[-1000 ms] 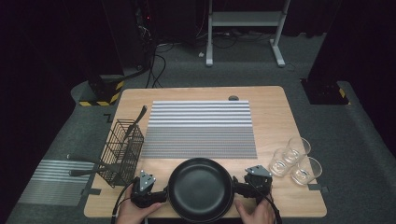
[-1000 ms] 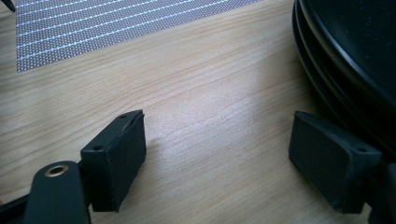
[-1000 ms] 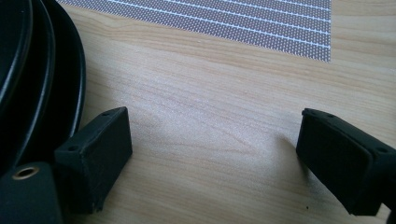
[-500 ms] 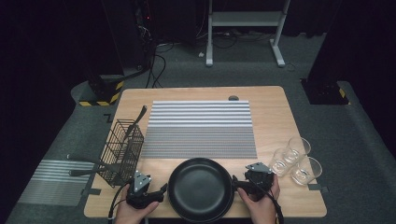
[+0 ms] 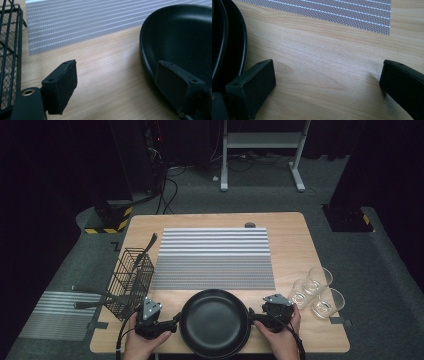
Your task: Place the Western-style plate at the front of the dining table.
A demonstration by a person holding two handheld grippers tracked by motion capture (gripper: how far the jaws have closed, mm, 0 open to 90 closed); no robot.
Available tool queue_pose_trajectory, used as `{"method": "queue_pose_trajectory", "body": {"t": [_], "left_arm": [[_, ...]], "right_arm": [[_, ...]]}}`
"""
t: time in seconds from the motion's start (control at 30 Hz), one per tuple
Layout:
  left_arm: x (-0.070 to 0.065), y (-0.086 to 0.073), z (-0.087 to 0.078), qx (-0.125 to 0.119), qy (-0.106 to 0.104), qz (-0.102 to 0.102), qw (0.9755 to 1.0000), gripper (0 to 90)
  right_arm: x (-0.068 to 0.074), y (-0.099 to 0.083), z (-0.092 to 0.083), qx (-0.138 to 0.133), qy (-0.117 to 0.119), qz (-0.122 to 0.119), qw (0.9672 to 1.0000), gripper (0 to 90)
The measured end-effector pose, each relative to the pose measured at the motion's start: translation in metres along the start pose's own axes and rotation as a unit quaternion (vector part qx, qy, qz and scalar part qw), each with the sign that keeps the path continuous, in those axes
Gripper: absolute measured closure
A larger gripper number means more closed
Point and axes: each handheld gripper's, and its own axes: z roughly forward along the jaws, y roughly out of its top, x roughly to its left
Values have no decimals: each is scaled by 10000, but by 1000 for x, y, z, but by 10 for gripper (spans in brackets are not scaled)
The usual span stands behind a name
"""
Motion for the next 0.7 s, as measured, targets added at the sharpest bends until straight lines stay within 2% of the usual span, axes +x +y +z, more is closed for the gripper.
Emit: {"method": "queue_pose_trajectory", "body": {"t": [0.17,0.27,0.4,0.53,0.63,0.7], "left_arm": [[-9,13,-3,-107,-79,119,9998,155],[-14,16,-1,-144,-244,126,9995,131],[-22,12,6,-145,-400,83,9991,119],[-28,7,11,-118,-520,147,9985,118],[-32,4,13,-54,-575,288,9979,121],[-34,2,13,-63,-613,289,9977,126]], "right_arm": [[-1,0,0,-1,25,-29,10000,5],[-1,0,0,3,40,-57,10000,2],[-1,0,0,0,36,-87,10000,3],[0,0,0,0,45,-99,9999,6],[-1,0,0,-9,41,-109,9999,9],[-1,0,0,-16,58,-85,9999,16]]}}
